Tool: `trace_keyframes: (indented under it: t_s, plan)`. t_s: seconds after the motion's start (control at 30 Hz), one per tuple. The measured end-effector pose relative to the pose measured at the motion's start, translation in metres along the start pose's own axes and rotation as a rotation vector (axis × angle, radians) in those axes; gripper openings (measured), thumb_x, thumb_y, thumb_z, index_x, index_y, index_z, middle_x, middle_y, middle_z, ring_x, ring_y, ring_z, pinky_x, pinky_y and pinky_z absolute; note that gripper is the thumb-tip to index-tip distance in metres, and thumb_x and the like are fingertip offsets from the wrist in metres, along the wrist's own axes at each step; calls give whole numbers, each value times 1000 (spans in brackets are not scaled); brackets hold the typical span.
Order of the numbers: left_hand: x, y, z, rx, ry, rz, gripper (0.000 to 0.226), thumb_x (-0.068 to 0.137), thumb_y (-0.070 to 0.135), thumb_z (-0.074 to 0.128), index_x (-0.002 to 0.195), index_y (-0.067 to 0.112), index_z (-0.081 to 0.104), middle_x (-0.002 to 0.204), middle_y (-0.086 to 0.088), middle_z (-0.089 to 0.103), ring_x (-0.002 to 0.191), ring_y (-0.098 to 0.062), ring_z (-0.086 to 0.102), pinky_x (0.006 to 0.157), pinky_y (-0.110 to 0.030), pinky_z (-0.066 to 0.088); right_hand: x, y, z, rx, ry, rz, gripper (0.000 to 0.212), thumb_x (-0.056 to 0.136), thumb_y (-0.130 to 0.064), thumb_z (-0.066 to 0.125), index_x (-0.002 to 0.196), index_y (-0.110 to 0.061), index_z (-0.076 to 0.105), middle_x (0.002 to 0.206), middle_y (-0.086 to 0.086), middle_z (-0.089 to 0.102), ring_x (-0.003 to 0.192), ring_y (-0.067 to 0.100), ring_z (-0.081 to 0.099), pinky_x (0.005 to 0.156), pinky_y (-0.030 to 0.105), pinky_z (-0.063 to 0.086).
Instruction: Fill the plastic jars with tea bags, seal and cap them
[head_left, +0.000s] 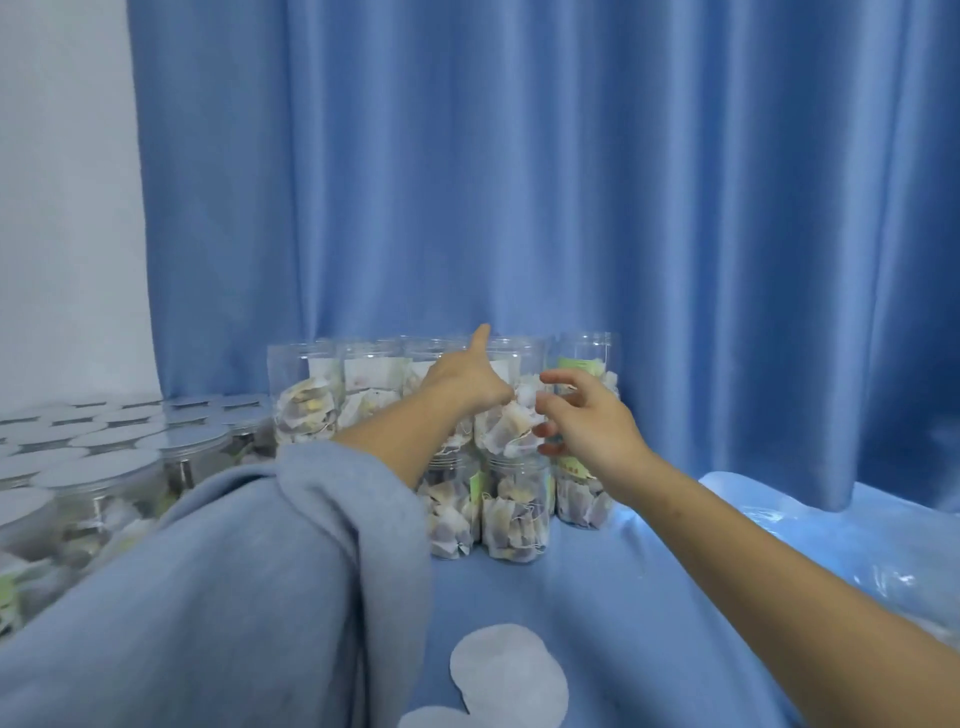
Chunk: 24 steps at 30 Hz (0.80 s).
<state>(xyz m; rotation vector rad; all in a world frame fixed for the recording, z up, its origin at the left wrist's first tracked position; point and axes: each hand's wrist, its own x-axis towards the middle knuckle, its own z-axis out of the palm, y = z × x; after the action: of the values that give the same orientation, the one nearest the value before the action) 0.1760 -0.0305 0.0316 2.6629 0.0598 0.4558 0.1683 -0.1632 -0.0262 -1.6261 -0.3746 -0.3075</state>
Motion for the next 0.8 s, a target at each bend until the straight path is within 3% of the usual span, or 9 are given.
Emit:
trace_keyframes:
  t_s: [0.13,0.23,0.33,0.4,0.5,0.6,0.67,0.73,0.8]
  plan:
    - [37,4,4,41,-40,-56,92,85,29,61,149,36,-5,131,-14,49,89,-31,62,83,-37,55,11,21,-1,11,24,42,20,92,-14,52,109,-24,55,91,3,59,63,13,62,61,29,57]
    - [44,8,12,8,-87,-54,83,83,27,66,147,32,14,131,-16,50,109,-35,59,90,-40,52,8,33,1,10,12,79,20,92,-13,52,110,-23,55,88,2,58,66,15,61,68,35,58]
    - [37,8,23,34,123,45,47,83,29,69,117,18,39,102,-13,58,97,-34,58,72,-33,47,1,36,-1,-116,11,33,26,91,-17,53,117,-23,54,89,2,61,77,22,64,78,44,57]
    - [28,4,29,61,238,113,35,86,31,66,101,19,37,85,-8,53,85,-29,51,62,-31,35,-6,33,-2,-197,22,-38,33,91,-17,52,122,-27,52,96,4,62,88,26,65,83,45,54]
    - [8,1,36,7,364,155,28,91,20,60,94,22,33,61,5,46,74,-25,43,49,-29,23,-11,20,-1,-372,19,-183,52,90,-17,52,138,-32,38,108,7,60,98,22,58,93,37,48]
    - [-17,-1,33,-41,419,209,30,89,24,63,92,24,33,57,10,40,71,-26,44,49,-30,22,-15,2,4,-508,51,-253,78,89,-19,55,148,-40,8,130,16,44,83,17,51,82,31,43]
    - [-37,1,24,-73,386,232,33,86,28,66,92,25,34,57,7,40,65,-25,43,52,-31,25,-22,-11,2,-534,95,-241,88,88,-23,58,147,-42,-3,143,20,26,92,23,51,82,32,41]
    - [-57,3,14,-121,354,225,35,82,32,69,92,25,35,58,5,39,58,-20,41,50,-30,26,-33,-23,-2,-543,92,-249,87,86,-29,60,146,-45,-1,148,19,16,110,30,50,88,36,40]
    - [-79,4,4,-191,317,203,37,80,33,71,92,25,37,63,5,42,58,-17,41,49,-26,28,-49,-30,-7,-577,38,-262,79,83,-32,61,145,-44,13,146,15,19,113,29,48,89,35,41]
